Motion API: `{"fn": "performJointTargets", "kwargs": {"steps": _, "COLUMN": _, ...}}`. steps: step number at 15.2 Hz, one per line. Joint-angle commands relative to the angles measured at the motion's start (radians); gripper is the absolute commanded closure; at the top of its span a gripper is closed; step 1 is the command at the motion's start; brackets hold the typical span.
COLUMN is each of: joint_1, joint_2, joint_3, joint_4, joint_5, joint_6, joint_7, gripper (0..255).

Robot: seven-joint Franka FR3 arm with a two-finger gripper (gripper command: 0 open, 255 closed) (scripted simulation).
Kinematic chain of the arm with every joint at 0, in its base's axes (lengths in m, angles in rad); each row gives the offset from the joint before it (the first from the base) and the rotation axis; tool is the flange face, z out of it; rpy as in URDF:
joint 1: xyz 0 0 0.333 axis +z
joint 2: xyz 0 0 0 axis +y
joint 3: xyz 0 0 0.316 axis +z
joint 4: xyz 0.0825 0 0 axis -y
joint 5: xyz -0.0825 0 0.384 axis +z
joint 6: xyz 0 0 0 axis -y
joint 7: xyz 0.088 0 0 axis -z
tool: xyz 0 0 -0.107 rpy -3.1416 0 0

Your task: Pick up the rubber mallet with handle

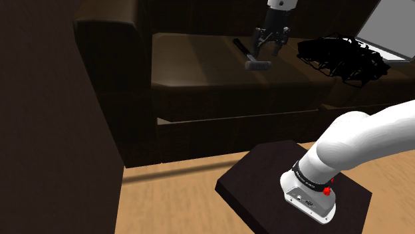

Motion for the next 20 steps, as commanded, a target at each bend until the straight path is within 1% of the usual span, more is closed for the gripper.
{"fn": "performJointTargets", "kwargs": {"steps": 1, "joint_1": -0.011, "joint_2": 0.053, "joint_3": -0.003, "joint_4": 0.057, "joint_5": 0.015, "joint_6": 0.034, "joint_7": 0.042, "gripper": 0}}
{"fn": "performJointTargets", "kwargs": {"steps": 3, "joint_1": -0.02, "joint_2": 0.09, "joint_3": -0.008, "joint_4": 0.103, "joint_5": 0.025, "joint_6": 0.055, "joint_7": 0.07, "gripper": 0}}
{"fn": "performJointTargets", "kwargs": {"steps": 10, "joint_1": -0.021, "joint_2": 0.076, "joint_3": -0.01, "joint_4": -0.003, "joint_5": 0.023, "joint_6": 0.148, "joint_7": 0.071, "gripper": 0}}
{"fn": "performJointTargets", "kwargs": {"steps": 12, "joint_1": -0.021, "joint_2": 0.075, "joint_3": -0.01, "joint_4": -0.011, "joint_5": 0.022, "joint_6": 0.155, "joint_7": 0.071, "gripper": 0}}
{"fn": "performJointTargets", "kwargs": {"steps": 13, "joint_1": -0.021, "joint_2": 0.074, "joint_3": -0.01, "joint_4": -0.014, "joint_5": 0.022, "joint_6": 0.157, "joint_7": 0.072, "gripper": 255}}
{"fn": "performJointTargets", "kwargs": {"steps": 20, "joint_1": -0.021, "joint_2": 0.072, "joint_3": -0.01, "joint_4": -0.017, "joint_5": 0.022, "joint_6": 0.158, "joint_7": 0.072, "gripper": 255}}
